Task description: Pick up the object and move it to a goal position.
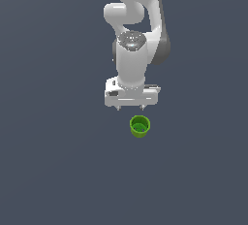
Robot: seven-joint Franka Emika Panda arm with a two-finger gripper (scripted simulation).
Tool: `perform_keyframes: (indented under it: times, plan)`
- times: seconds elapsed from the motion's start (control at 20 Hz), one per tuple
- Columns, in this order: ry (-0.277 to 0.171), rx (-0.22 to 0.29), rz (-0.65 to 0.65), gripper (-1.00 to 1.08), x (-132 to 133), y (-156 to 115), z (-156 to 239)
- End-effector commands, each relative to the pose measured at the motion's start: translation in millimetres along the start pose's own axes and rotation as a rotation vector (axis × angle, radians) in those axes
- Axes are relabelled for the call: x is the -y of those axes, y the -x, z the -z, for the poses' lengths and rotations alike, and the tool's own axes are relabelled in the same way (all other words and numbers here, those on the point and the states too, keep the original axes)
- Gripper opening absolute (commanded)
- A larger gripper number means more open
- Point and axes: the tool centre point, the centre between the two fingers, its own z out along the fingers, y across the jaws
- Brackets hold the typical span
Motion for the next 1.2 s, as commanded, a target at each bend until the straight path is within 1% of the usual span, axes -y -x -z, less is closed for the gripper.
perform_keyframes:
  times: [0.0, 0.35, 0.5, 0.7, 0.95, 1.15]
  plan:
    - [0.000, 0.000, 0.000, 0.28, 0.0, 0.0, 0.0]
    - [-0.013, 0.023, 0.001, 0.28, 12.2, 5.0, -6.8]
    - [-0.013, 0.023, 0.001, 0.28, 11.5, 4.5, -6.7]
    - [-0.014, 0.037, -0.004, 0.28, 11.4, 2.6, -8.5]
    - [-0.017, 0.072, -0.016, 0.28, 10.6, -2.6, -13.4]
    - [-0.021, 0.116, -0.030, 0.28, 9.6, -8.4, -19.6]
